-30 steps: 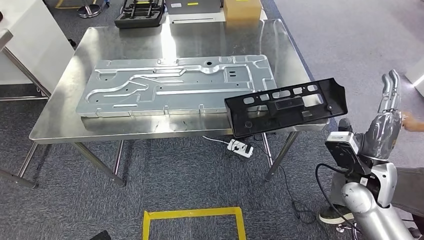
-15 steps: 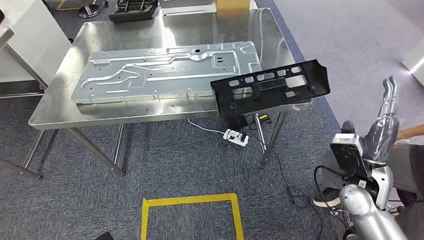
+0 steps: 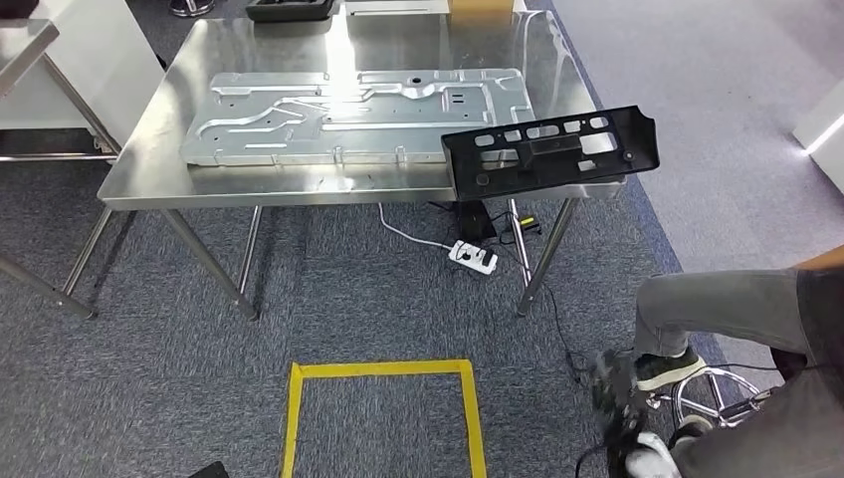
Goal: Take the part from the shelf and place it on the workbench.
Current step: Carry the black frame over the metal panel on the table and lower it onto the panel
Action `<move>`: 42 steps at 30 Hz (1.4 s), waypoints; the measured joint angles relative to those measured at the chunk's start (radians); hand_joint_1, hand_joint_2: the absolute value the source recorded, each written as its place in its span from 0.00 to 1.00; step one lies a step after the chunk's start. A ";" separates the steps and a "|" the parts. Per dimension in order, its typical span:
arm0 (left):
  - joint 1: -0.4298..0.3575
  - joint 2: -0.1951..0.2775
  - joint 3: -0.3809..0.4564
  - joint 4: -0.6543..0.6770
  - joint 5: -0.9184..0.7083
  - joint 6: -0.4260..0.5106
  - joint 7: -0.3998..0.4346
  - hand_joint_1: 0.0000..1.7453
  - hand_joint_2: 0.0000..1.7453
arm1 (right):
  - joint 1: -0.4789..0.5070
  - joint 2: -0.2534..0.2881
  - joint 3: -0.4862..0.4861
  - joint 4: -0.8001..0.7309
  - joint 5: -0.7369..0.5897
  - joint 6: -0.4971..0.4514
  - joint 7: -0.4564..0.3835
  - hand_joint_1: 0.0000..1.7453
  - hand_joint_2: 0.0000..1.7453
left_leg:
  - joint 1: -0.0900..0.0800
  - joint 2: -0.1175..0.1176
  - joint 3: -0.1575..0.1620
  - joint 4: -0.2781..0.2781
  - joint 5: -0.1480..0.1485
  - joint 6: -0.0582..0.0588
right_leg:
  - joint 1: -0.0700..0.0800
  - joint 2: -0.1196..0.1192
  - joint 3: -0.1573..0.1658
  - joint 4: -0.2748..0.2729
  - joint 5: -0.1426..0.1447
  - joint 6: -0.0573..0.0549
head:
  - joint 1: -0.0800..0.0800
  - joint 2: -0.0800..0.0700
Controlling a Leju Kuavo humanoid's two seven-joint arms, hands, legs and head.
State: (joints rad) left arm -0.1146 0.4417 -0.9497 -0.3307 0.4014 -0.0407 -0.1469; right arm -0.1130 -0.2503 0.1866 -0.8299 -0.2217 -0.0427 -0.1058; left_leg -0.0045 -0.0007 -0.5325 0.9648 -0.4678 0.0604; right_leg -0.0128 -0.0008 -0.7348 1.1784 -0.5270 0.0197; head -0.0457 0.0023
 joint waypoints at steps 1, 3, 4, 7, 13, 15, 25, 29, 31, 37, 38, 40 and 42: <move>0.001 0.000 -0.004 0.000 0.000 -0.012 0.002 0.00 0.00 | 0.007 0.014 0.003 0.065 -0.003 0.015 0.057 0.00 0.00 | -0.001 0.000 -0.018 0.003 0.011 0.000 | -0.001 0.000 -0.008 0.062 -0.030 0.003 | 0.000 0.000; 0.000 0.000 -0.013 0.000 -0.004 -0.030 0.012 0.00 0.00 | 0.021 0.044 0.006 0.186 -0.015 0.051 0.181 0.00 0.00 | -0.001 0.000 -0.053 0.014 0.029 -0.003 | -0.005 0.000 0.013 0.116 -0.013 0.009 | 0.000 0.000; -0.003 0.000 -0.018 -0.001 -0.006 -0.037 0.017 0.00 0.00 | 0.029 0.059 0.009 0.244 -0.015 0.072 0.233 0.00 0.00 | 0.000 0.000 -0.072 0.023 0.036 -0.007 | -0.009 -0.001 0.048 0.094 0.012 0.012 | 0.000 0.000; -0.016 0.003 -0.033 -0.002 -0.013 -0.045 0.029 0.00 0.00 | 0.044 0.102 0.026 0.362 0.016 0.108 0.284 0.00 0.00 | 0.000 0.005 -0.120 0.064 0.047 -0.025 | -0.015 0.001 0.193 -0.078 0.007 0.013 | 0.000 0.000; -0.023 0.008 -0.045 -0.004 -0.018 -0.041 0.035 0.00 0.00 | 0.044 0.170 0.074 0.471 0.103 0.065 0.240 0.00 0.00 | 0.012 0.012 -0.149 0.118 0.003 -0.066 | -0.008 0.001 0.187 -0.141 0.024 -0.037 | -0.010 0.000; -0.024 0.008 -0.048 -0.006 -0.025 -0.043 0.038 0.00 0.00 | 0.036 0.182 0.104 0.488 0.160 0.068 0.238 0.00 0.00 | 0.016 0.010 -0.170 0.221 -0.107 -0.074 | -0.006 0.000 0.158 -0.141 0.049 -0.045 | -0.013 0.000; -0.053 0.016 -0.060 -0.008 -0.047 -0.048 0.037 0.00 0.00 | -0.013 0.218 0.226 0.526 0.233 0.091 0.243 0.00 0.00 | 0.005 0.006 0.110 0.001 -0.111 -0.048 | -0.001 -0.002 0.050 -0.150 0.178 -0.014 | -0.013 0.000; -0.053 0.015 -0.061 -0.008 -0.069 -0.024 0.037 0.00 0.00 | -0.013 0.218 0.242 0.542 0.186 0.095 0.242 0.00 0.00 | 0.011 0.010 0.066 -0.010 -0.062 -0.017 | -0.003 0.001 0.021 -0.085 0.084 0.001 | -0.008 0.000; -0.050 0.015 -0.061 -0.008 -0.076 -0.006 0.039 0.00 0.00 | -0.007 0.218 0.243 0.547 0.158 0.093 0.239 0.00 0.00 | 0.008 0.006 0.038 -0.009 -0.040 -0.010 | -0.002 0.001 -0.005 0.038 -0.005 0.002 | -0.004 0.000; -0.043 0.011 -0.061 -0.010 -0.090 0.018 0.043 0.00 0.00 | 0.009 0.215 0.245 0.564 0.138 0.090 0.246 0.00 0.00 | 0.001 -0.027 -0.049 0.019 0.015 -0.020 | 0.007 0.045 0.165 -0.037 0.059 -0.022 | -0.004 0.000; -0.043 0.011 -0.061 -0.011 -0.091 0.021 0.044 0.00 0.00 | 0.010 0.213 0.245 0.566 0.134 0.088 0.246 0.00 0.00 | 0.000 -0.034 -0.059 0.027 0.020 -0.025 | 0.008 0.058 0.211 -0.104 0.038 -0.027 | -0.004 0.000; -0.043 0.011 -0.063 -0.012 -0.094 0.026 0.046 0.00 0.00 | 0.010 0.211 0.245 0.569 0.129 0.080 0.242 0.00 0.00 | -0.001 -0.048 -0.075 0.038 0.032 -0.036 | 0.008 0.057 0.247 -0.172 0.006 -0.032 | -0.004 0.000; -0.040 0.015 -0.067 -0.013 -0.098 0.029 0.049 0.00 0.00 | 0.009 0.214 0.246 0.570 0.128 0.075 0.237 0.00 0.00 | 0.001 -0.051 -0.090 0.050 0.030 -0.048 | 0.005 0.036 0.245 -0.182 0.008 -0.041 | -0.004 0.000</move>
State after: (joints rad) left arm -0.1541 0.4562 -1.0164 -0.3442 0.3035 -0.0115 -0.0981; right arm -0.1038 -0.0359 0.4322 -0.2598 -0.0933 0.0326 0.1308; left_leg -0.0033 -0.0512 -0.6225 1.0148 -0.4381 0.0119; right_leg -0.0079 0.0353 -0.4901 0.9963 -0.5190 -0.0214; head -0.0498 0.0023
